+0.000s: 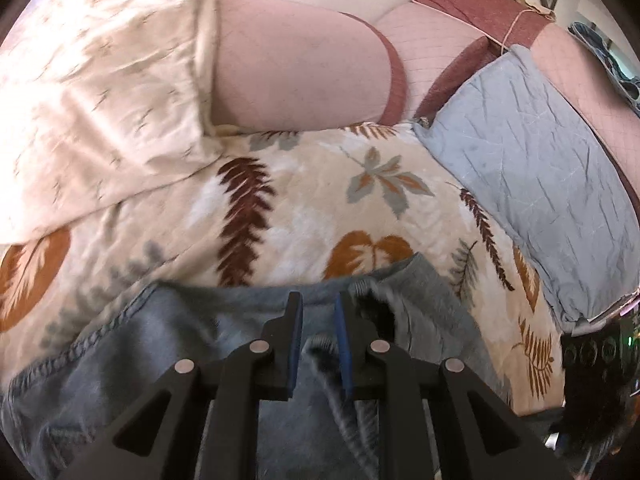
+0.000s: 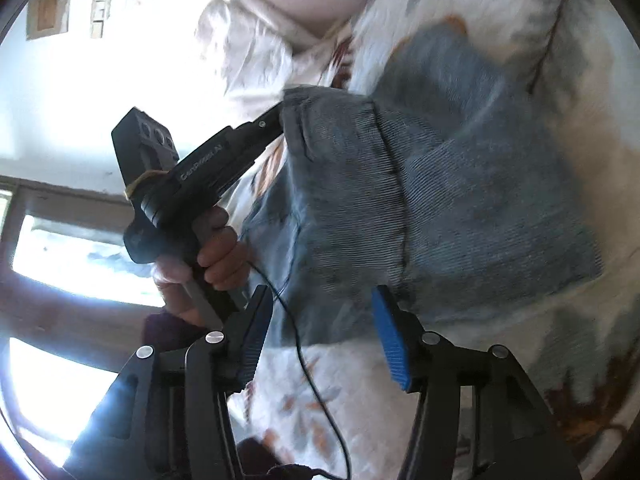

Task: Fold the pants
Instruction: 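Fold the jeans over with the left tool toward the right tool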

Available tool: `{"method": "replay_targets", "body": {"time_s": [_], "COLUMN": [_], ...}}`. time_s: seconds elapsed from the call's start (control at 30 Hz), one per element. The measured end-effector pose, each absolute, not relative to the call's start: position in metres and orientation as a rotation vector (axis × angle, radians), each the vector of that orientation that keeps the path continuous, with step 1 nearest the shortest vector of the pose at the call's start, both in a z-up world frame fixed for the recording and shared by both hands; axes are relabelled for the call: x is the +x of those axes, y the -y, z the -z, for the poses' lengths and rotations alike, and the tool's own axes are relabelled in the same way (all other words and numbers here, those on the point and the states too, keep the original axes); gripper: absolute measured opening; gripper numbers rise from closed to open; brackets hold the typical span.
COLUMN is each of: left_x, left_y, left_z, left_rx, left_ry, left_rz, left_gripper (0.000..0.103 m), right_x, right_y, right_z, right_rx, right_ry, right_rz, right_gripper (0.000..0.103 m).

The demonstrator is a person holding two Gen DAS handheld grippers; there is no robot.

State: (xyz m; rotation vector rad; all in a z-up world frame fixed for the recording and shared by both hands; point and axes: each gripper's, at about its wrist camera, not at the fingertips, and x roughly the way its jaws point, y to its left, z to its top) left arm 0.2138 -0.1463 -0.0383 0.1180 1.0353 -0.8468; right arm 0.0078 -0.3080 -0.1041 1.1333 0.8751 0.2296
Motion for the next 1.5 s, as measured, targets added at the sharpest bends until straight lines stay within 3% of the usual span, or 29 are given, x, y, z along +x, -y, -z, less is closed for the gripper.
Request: {"method": "replay_targets", "body": {"time_s": [0.13, 0.2, 0.27, 0.37, 0.8, 0.93, 1.03, 1.1, 1.2, 1.33, 1.5], "left_x": [0.205, 0.199, 0.191, 0.181, 0.203, 0.201, 0.193, 0.184, 0.197, 0.198, 0.169], "left_y": [0.131, 0.127, 0.125, 0.127, 0.17, 0.177, 0.176, 0.175, 0.175, 0.15, 0.132], "left_z": [0.042, 0.044, 0.044, 0.045, 0.073, 0.063, 0.045, 0.041, 0.084, 0.088, 0.064], "left_rx": [0.083, 0.05, 0.014, -0.004, -0.188, -0.126, -0.076, 0.012, 0.106, -0.039, -0.056], "left_ry": [-1.059, -1.077, -1.088, -1.088, -1.315, -1.251, -1.126, -1.037, -1.227, -1.23, -1.158], "left_rz": [0.812, 0.804, 0.793, 0.763, 0.699, 0.708, 0.774, 0.784, 0.627, 0.572, 0.621], "left_gripper": [0.022, 0.03, 0.056, 0.074, 0.072, 0.025, 0.02, 0.02, 0.025, 0.048, 0.062], "right_x": [-0.004, -0.01, -0.015, -0.017, -0.025, -0.026, -0.025, -0.025, -0.026, -0.026, -0.028], "right_y": [0.329, 0.34, 0.349, 0.358, 0.361, 0.362, 0.361, 0.361, 0.361, 0.36, 0.364], "right_z": [0.1, 0.1, 0.102, 0.107, 0.104, 0.105, 0.107, 0.109, 0.11, 0.109, 0.102], "right_rx": [1.17, 1.188, 1.212, 1.247, 1.239, 1.234, 1.224, 1.225, 1.217, 1.211, 1.21], "right_ry": [-0.806, -0.774, -0.759, -0.746, -0.744, -0.764, -0.782, -0.79, -0.802, -0.801, -0.745], "right_rz": [-0.166, -0.124, -0.084, -0.053, -0.025, -0.018, -0.007, 0.0, 0.005, 0.007, 0.007], "right_gripper": [0.052, 0.052, 0.052, 0.052, 0.052, 0.052, 0.052, 0.052, 0.052, 0.052, 0.052]}}
